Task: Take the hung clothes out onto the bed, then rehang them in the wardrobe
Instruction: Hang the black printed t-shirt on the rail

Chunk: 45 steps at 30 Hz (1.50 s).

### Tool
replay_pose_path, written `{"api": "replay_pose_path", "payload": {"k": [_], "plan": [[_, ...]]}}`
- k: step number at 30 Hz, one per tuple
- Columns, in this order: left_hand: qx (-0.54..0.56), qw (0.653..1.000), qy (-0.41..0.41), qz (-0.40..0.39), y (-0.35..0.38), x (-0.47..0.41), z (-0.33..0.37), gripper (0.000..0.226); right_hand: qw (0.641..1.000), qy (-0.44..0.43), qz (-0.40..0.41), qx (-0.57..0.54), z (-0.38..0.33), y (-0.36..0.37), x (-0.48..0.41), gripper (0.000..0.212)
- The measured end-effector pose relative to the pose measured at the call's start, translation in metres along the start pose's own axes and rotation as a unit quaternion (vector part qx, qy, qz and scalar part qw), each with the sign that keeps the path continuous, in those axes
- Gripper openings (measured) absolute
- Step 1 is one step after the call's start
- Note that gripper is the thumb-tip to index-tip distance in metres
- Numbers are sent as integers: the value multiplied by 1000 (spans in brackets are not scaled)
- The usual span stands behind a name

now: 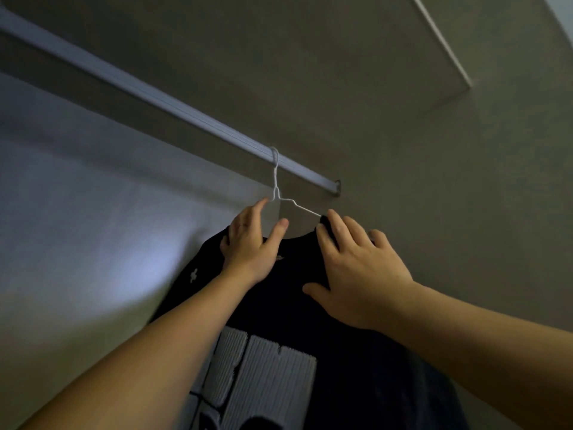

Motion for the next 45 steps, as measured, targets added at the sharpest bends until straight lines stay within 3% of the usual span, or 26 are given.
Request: {"api": "replay_pose_path", "payload": {"k": [6,10,14,21,29,33,38,45], "plan": [[54,996,-20,-68,69,-13,15,68,998,24,-37,36,46,30,3,96],[79,990,-42,-112,119,-21,23,77,994,28,-53,92,74,41,6,96],[105,986,-53,-119,158,-24,29,75,989,12,-50,142,89,47,9,98],[137,986,-43,-79,170,-24,26,56,984,-11,-42,171,88,56,7,99],[106,982,-90,-130,166,-12,35,65,988,4,-41,151,88,54,22,84],[45,989,-21,-142,164,32,61,64,989,11,-39,139,95,51,66,80],[53,987,92,-123,161,131,116,74,992,25,-53,111,99,56,163,77],[85,971,107,-196,177,297,191,68,990,9,-108,85,110,62,334,73]]}}
Point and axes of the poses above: each hand's wrist, its own x-axis away from the middle knuckle, its own y-axis out of the palm, z = x × y, the point moved 7 cm from there along -x, towards the middle knuckle, and after that the axes turned 8 degrees about -z, right-handed, at the moved point
